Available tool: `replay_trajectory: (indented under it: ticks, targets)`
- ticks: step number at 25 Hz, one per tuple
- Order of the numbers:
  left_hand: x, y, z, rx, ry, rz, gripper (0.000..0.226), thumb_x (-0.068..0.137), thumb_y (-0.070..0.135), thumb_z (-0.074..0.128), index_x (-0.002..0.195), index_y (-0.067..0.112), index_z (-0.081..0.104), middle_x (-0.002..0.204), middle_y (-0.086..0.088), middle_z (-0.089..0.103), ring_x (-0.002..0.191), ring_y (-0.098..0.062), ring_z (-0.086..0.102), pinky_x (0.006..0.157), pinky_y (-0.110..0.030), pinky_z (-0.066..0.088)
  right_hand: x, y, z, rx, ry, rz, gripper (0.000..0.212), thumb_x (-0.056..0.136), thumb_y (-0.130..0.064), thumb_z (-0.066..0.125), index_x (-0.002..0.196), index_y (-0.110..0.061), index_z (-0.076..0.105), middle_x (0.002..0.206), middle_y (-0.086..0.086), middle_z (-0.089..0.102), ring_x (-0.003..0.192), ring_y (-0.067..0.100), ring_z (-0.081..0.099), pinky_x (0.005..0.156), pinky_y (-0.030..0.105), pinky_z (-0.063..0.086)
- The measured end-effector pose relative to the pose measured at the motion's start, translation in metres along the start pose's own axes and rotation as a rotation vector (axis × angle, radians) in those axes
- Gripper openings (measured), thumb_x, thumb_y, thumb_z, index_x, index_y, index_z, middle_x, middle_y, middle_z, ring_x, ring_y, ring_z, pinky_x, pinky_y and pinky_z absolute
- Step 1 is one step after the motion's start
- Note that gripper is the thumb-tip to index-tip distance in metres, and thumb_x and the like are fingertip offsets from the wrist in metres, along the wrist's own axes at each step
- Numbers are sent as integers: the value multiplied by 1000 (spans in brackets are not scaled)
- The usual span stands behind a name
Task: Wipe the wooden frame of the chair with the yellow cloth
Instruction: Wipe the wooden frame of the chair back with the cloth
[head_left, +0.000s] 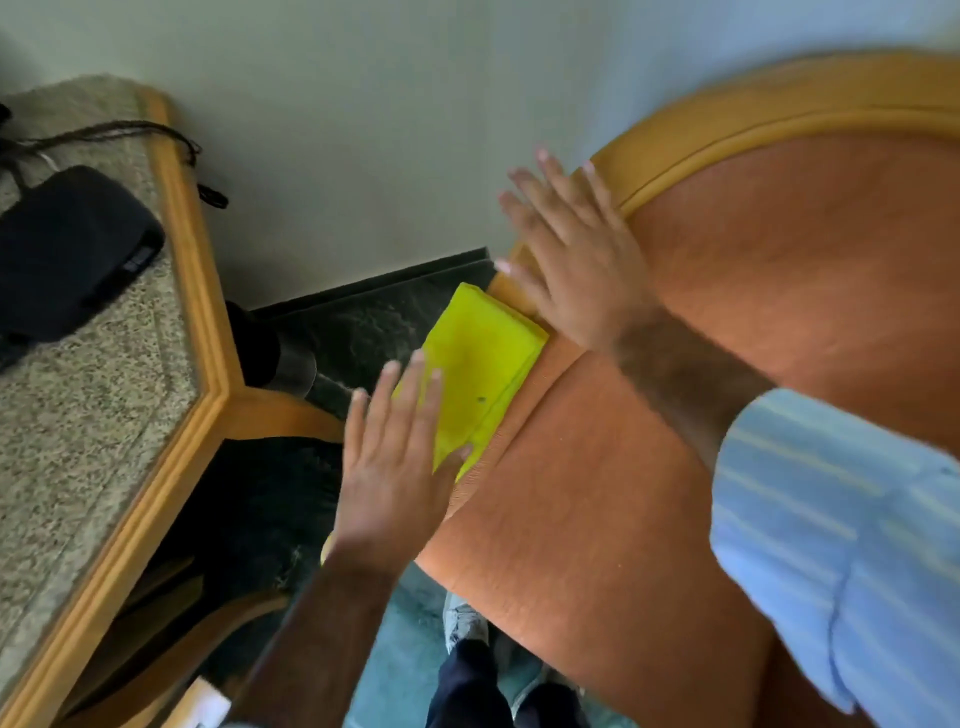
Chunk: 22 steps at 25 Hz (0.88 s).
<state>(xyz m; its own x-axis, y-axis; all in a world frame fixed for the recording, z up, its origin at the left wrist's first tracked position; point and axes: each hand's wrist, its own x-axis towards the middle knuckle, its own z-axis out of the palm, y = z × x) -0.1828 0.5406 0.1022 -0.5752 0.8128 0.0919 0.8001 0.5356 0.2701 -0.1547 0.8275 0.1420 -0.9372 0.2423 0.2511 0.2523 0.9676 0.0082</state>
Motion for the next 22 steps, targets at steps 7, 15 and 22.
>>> replay_trajectory:
  ticks: [7, 15, 22]
  targets:
    - [56, 4, 43, 173, -80, 281, 72, 109, 53, 32, 163, 8, 20, 172, -9, 18, 159, -35, 20, 122, -65, 30, 23, 41, 20, -111, -43, -120, 61, 110, -50, 18, 149, -15, 48, 158, 8, 50, 155, 29, 31, 127, 48, 23]
    - [56, 6, 42, 172, -147, 269, 69, 111, 45, 31, 165, 6, 10, 175, -12, 11, 162, -34, 12, 125, -57, 28, 25, 37, 21, -119, -22, -107, 57, 110, -43, 17, 146, -15, 50, 154, 8, 53, 154, 30, 32, 127, 49, 24]
    - [-138, -79, 9, 320, -336, 319, 68, 108, 46, 35, 163, 7, 22, 176, -12, 11, 156, -36, 31, 116, -59, 41, 24, 38, 28, -109, 82, -107, 53, 110, -42, 22, 143, -14, 54, 151, 7, 57, 151, 30, 38, 125, 48, 28]
